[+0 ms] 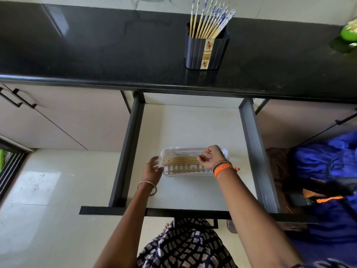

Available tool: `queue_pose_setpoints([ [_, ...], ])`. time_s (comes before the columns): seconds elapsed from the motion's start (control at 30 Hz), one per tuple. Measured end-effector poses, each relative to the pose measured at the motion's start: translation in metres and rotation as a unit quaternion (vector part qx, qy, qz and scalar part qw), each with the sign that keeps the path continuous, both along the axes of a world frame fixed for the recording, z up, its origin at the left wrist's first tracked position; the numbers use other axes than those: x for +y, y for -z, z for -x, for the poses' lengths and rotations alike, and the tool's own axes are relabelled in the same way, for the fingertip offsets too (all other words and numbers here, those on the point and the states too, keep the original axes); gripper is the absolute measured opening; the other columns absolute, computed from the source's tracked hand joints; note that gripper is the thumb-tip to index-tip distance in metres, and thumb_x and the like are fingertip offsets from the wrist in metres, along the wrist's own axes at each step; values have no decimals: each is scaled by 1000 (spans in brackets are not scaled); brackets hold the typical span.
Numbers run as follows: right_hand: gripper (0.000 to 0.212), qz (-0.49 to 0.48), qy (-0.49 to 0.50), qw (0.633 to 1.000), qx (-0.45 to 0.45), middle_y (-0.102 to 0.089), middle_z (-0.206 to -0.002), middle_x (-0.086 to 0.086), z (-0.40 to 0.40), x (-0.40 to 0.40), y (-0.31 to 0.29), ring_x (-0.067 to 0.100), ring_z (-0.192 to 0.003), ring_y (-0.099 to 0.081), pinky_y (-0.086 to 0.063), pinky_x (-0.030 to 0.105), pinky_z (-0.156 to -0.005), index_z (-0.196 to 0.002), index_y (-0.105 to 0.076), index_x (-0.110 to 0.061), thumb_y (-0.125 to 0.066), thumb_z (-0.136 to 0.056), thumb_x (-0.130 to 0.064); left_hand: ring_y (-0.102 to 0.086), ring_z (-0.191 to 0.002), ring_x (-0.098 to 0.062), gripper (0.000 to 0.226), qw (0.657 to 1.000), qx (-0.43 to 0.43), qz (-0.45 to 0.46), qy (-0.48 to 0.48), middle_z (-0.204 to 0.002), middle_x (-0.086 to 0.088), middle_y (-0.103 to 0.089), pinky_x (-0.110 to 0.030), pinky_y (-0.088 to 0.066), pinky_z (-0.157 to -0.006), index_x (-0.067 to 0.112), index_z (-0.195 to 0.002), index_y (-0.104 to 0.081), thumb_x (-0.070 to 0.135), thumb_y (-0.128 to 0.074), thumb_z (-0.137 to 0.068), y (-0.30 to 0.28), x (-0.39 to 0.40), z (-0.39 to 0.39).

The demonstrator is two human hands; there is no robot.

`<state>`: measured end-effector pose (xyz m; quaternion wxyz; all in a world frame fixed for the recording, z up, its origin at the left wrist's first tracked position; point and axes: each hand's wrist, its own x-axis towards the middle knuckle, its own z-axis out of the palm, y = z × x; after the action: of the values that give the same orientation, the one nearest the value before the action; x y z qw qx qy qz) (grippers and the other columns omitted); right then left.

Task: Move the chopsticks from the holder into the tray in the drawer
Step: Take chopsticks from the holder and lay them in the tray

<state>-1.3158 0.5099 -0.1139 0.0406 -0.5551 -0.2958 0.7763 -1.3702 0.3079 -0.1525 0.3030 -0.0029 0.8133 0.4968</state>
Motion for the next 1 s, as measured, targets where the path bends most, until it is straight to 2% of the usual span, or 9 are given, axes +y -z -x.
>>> queue_pose_setpoints([
  [0.13, 24, 7, -3, 997, 77, -48, -72, 10, 18, 30, -54, 19, -63, -49, -51, 23, -50, -72, -47, -5, -34, -92, -1, -54, -114, -34, 40, 993, 104, -34, -33, -124, -18, -56, -41, -46, -97, 4, -121, -49, -8, -48, -83, -44, 26, 23],
  [0.3, 18, -172, -30, 973, 154, -59, -73, 5, 65, 83, -151, 13, -65, -57, -51, 25, -63, -79, -57, -9, -49, -92, -1, -58, -102, -16, 30, 950, 288, -122, 26, -117, -9, -61, -18, -45, -80, 8, -116, -55, 2, -48, -87, -149, 99, 92],
  [0.47, 18, -394, -25, 906, 153, -61, -69, 2, 131, 150, -206, 8, -58, -56, -52, 19, -57, -86, -66, -7, -51, -89, 3, -60, -99, -13, 31, 915, 382, -125, 39, -113, -5, -64, -24, -49, -89, 10, -115, -58, 1, -49, -86, -219, 168, 156],
  [0.53, 19, -422, -10, 896, 136, -59, -67, 2, 165, 182, -215, 7, -56, -54, -53, 18, -59, -89, -66, -6, -51, -88, 4, -57, -110, -19, 33, 905, 413, -98, 42, -123, -9, -58, -30, -48, -97, 10, -119, -55, 3, -49, -88, -221, 190, 175],
  [0.6, 21, -444, -9, 888, 118, -56, -63, 2, 200, 209, -218, 8, -55, -53, -53, 20, -59, -76, -64, -7, -50, -87, 5, -46, -125, -21, 37, 895, 441, -55, 40, -138, -8, -45, -35, -42, -105, 12, -127, -49, 9, -49, -89, -213, 205, 190],
  [0.7, 27, -466, -33, 880, 85, -57, -63, 9, 246, 242, -211, 17, -59, -55, -58, 35, -72, -60, -60, -8, -58, -87, -3, -33, -136, -20, 45, 888, 455, 3, 65, -148, -5, -34, -36, -33, -109, 16, -135, -40, 20, -50, -91, -199, 227, 213],
  [0.8, 29, -478, -68, 874, 58, -68, -71, 16, 276, 258, -197, 20, -65, -61, -58, 45, -84, -88, -68, 11, -66, -86, -18, -38, -133, -21, 36, 872, 476, 43, 110, -139, -6, -49, -41, -39, -107, 15, -126, -51, 21, -51, -91, -190, 239, 230],
  [0.93, 26, -493, -96, 864, 46, -72, -77, 18, 298, 268, -186, 22, -62, -67, -61, 43, -76, -73, -68, 4, -72, -82, -19, -52, -123, -22, 25, 849, 519, 68, 75, -119, -6, -66, -42, -50, -95, 16, -111, -65, 16, -52, -89, -181, 242, 241],
  [1.0, 27, -497, -91, 862, 49, -73, -87, 23, 304, 270, -184, 15, -55, -63, -61, 33, -64, -82, -68, 11, -73, -82, -16, -54, -121, -22, 25, 844, 528, 71, 67, -117, -6, -67, -41, -51, -91, 16, -110, -66, 13, -54, -88, -178, 245, 242],
])
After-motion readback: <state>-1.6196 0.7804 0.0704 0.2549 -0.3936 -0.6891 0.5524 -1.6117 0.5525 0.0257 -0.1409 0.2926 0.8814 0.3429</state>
